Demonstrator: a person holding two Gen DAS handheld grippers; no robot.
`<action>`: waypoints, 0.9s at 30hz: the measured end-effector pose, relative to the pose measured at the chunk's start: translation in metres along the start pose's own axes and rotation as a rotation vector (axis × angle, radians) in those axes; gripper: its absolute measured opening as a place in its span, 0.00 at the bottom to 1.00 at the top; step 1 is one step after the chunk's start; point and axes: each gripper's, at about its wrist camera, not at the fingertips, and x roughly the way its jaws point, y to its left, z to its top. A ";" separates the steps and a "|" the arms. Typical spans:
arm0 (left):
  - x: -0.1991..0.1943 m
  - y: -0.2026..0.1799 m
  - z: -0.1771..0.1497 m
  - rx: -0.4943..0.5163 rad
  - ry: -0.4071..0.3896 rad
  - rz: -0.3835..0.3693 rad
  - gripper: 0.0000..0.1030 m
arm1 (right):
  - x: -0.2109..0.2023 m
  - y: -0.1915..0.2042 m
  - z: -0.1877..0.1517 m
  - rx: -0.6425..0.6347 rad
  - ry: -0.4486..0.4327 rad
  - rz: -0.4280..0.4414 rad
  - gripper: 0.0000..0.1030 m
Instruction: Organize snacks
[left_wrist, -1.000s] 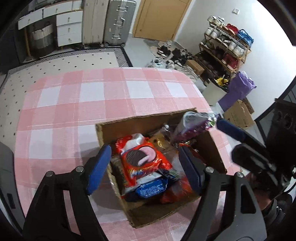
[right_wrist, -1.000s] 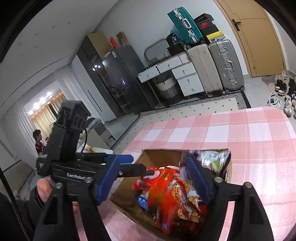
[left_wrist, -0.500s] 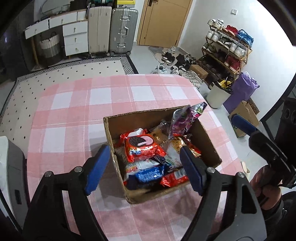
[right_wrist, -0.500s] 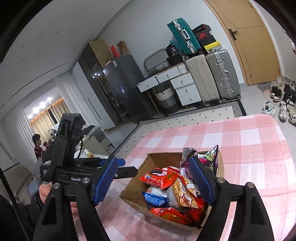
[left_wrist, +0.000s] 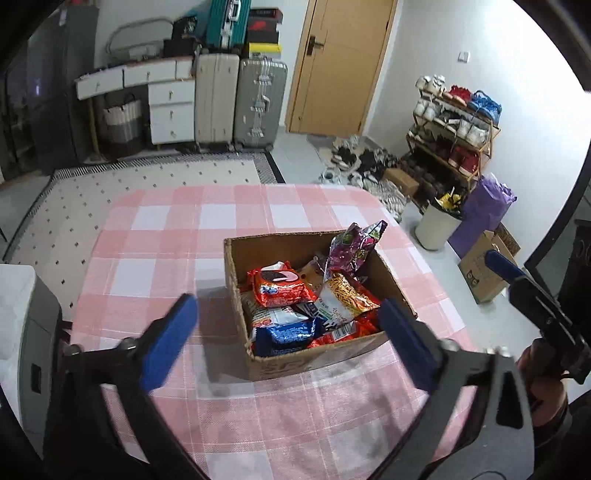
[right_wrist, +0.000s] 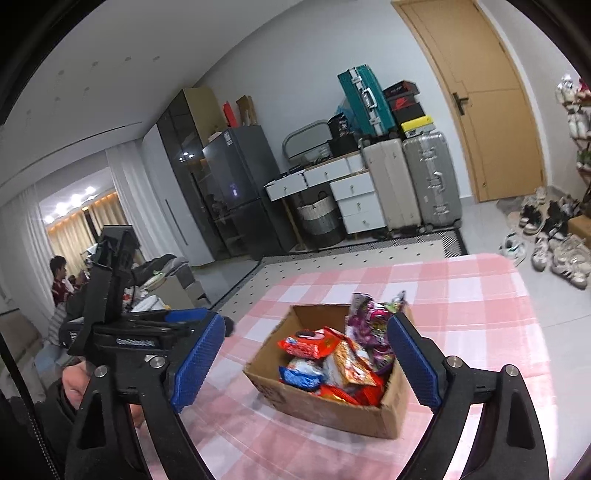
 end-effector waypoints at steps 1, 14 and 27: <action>-0.007 -0.001 -0.006 0.011 -0.025 0.002 0.99 | -0.004 0.000 -0.002 -0.005 -0.008 -0.008 0.91; -0.042 0.016 -0.073 0.036 -0.204 0.128 0.99 | -0.053 0.012 -0.056 -0.126 -0.110 -0.122 0.98; -0.029 0.039 -0.132 0.037 -0.314 0.118 0.99 | -0.034 0.003 -0.113 -0.174 -0.106 -0.208 0.98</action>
